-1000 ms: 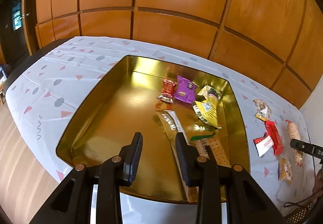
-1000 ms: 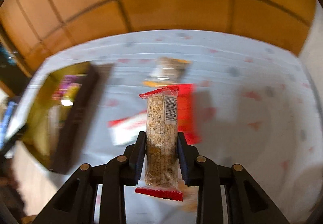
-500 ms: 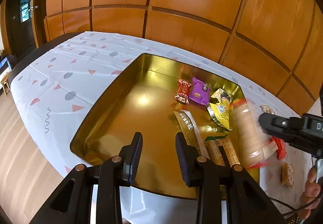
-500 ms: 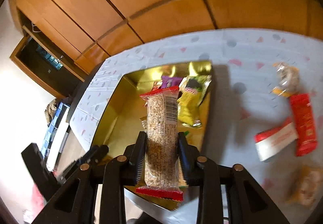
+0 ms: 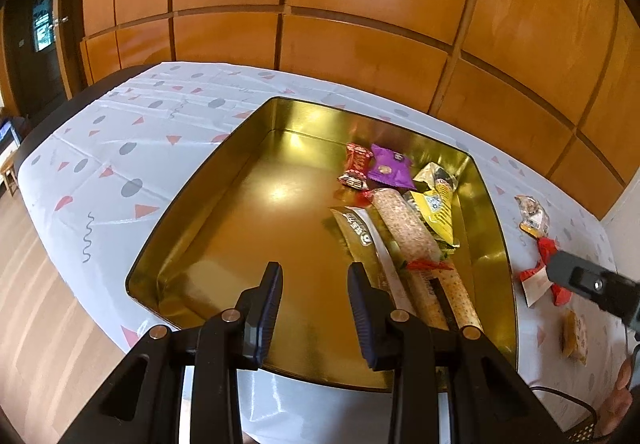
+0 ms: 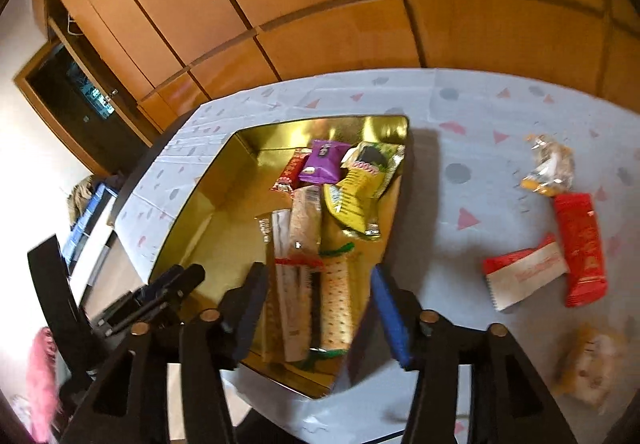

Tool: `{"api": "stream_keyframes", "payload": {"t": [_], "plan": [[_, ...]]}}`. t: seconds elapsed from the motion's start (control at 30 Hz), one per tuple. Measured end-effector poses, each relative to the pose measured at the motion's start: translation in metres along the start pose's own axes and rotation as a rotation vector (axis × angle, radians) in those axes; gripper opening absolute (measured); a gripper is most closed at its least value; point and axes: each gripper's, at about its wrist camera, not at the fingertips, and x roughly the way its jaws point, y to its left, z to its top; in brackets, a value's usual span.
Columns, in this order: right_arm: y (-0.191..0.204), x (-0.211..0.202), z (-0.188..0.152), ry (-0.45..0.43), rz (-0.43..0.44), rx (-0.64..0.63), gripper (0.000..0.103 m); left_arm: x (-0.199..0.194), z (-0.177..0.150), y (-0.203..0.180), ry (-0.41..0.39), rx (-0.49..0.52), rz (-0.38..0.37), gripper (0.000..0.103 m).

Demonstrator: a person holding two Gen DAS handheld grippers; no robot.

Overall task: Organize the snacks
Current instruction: 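Carry the sesame bar into the tin and release it with the right gripper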

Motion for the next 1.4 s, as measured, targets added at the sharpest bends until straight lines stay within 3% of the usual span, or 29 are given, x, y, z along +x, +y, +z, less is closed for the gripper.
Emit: {"api": "stream_keyframes", "payload": {"t": [0.23, 0.4, 0.57, 0.8, 1.07, 1.3, 1.33, 1.4], "plan": [[-0.014, -0.022, -0.015, -0.028, -0.087, -0.062, 0.075, -0.009, 0.000, -0.013, -0.017, 0.043, -0.006, 0.034], [-0.036, -0.044, -0.020, -0.047, -0.196, -0.139, 0.082, -0.015, 0.000, -0.023, -0.028, 0.082, -0.015, 0.034], [-0.069, -0.068, -0.015, -0.062, -0.309, -0.179, 0.082, -0.019, -0.003, -0.033, -0.030, 0.113, -0.021, 0.034], [-0.125, -0.105, 0.002, -0.119, -0.449, -0.139, 0.083, -0.023, -0.004, -0.046, -0.033, 0.152, -0.020, 0.034], [-0.181, -0.125, 0.015, -0.150, -0.566, -0.127, 0.093, -0.027, -0.007, -0.063, -0.036, 0.206, -0.029, 0.034], [-0.272, -0.129, 0.016, -0.174, -0.703, 0.042, 0.094, -0.029, -0.007, -0.078, -0.030, 0.245, -0.027, 0.034], [-0.288, -0.132, 0.017, -0.156, -0.704, 0.129, 0.094, -0.029, -0.006, -0.080, -0.029, 0.246, -0.029, 0.034], [-0.303, -0.143, 0.018, -0.205, -0.663, 0.225, 0.094, -0.028, -0.006, -0.087, -0.026, 0.257, -0.030, 0.034]]}}
